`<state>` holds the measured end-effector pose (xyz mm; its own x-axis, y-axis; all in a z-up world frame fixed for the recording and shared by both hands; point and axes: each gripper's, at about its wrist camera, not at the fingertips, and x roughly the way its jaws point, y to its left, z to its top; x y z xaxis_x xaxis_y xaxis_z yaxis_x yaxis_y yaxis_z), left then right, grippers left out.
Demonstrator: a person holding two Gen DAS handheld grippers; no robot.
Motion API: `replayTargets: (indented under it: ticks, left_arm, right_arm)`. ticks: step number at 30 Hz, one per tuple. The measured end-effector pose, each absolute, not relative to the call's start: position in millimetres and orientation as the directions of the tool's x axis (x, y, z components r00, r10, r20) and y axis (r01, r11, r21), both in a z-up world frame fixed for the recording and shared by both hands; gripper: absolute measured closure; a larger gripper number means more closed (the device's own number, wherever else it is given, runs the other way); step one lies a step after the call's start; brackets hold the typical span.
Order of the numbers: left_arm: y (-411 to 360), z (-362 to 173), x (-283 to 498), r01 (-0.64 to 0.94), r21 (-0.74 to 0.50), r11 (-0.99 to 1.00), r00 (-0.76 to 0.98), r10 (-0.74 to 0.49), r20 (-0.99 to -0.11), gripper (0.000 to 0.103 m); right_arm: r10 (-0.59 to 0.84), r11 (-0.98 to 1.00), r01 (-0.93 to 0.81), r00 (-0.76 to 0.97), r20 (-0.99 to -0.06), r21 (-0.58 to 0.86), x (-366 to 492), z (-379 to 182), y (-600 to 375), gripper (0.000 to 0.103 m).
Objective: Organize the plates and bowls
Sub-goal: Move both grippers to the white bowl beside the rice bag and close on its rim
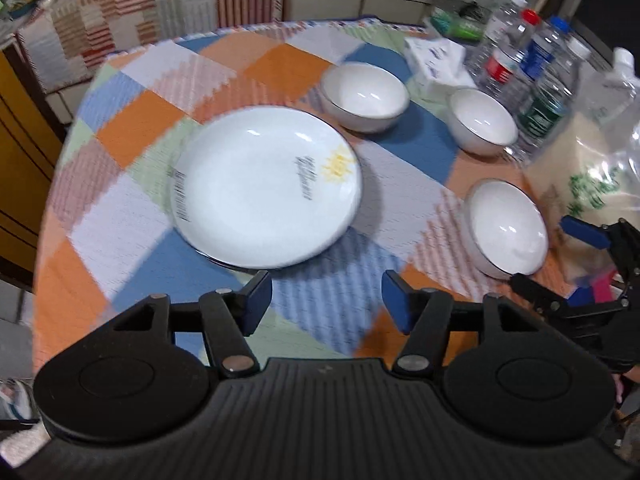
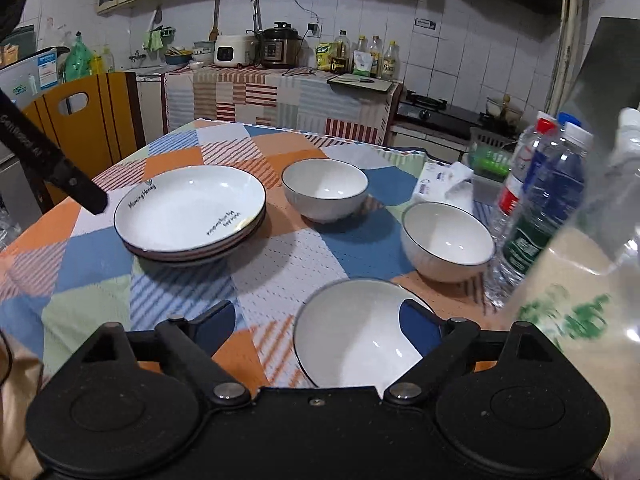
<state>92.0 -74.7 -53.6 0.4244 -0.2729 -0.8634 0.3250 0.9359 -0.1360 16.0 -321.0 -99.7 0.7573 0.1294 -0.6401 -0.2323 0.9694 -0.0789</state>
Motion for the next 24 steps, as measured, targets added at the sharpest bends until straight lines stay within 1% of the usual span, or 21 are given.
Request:
replayTargets:
  ticks: [4,5,7,11,16,21,24]
  left_arm:
    - [-94.5,-70.3,88.4,0.337,-0.161,0.928,0.427,-0.303,-0.852,0.037]
    - [-98.4,-73.6,88.7,0.338,-0.168,0.926,0.426,-0.31,-0.85,0.035]
    - [-105.3,-79.5,91.3,0.34,-0.189,0.921,0.418,-0.328,-0.847,0.032]
    - [-118.5,-91.8,90.5,0.365,-0.238,0.9,0.416,-0.386,-0.823,0.031]
    - [-143.0,-108.5,91.9,0.404,-0.29,0.867,0.386,-0.45,-0.805,0.031]
    - [-166.8,-119.8,101.2,0.417,-0.34,0.843,0.378,-0.501,-0.779,0.031]
    - [-183.2,-129.0,106.0,0.446,-0.329,0.832,0.375,-0.508,-0.776,0.031]
  right_arm:
    - [0.136,0.975,-0.22,0.737,-0.662,-0.044,7.6,-108.4,-336.7,0.007]
    - [0.132,0.975,-0.217,0.73,-0.671,-0.044,8.1,-112.1,-339.4,0.007]
    - [0.116,0.975,-0.214,0.71,-0.694,-0.057,8.5,-120.4,-342.5,0.007]
    - [0.073,0.974,-0.208,0.671,-0.738,-0.093,11.4,-141.0,-346.1,0.007]
    - [0.082,0.981,-0.188,0.635,-0.768,-0.051,20.0,-163.7,-354.1,0.007]
    - [0.077,0.983,-0.179,0.63,-0.773,-0.048,34.3,-179.0,-359.3,0.007]
    - [0.077,0.981,-0.187,0.642,-0.763,-0.058,38.2,-183.9,-359.9,0.007]
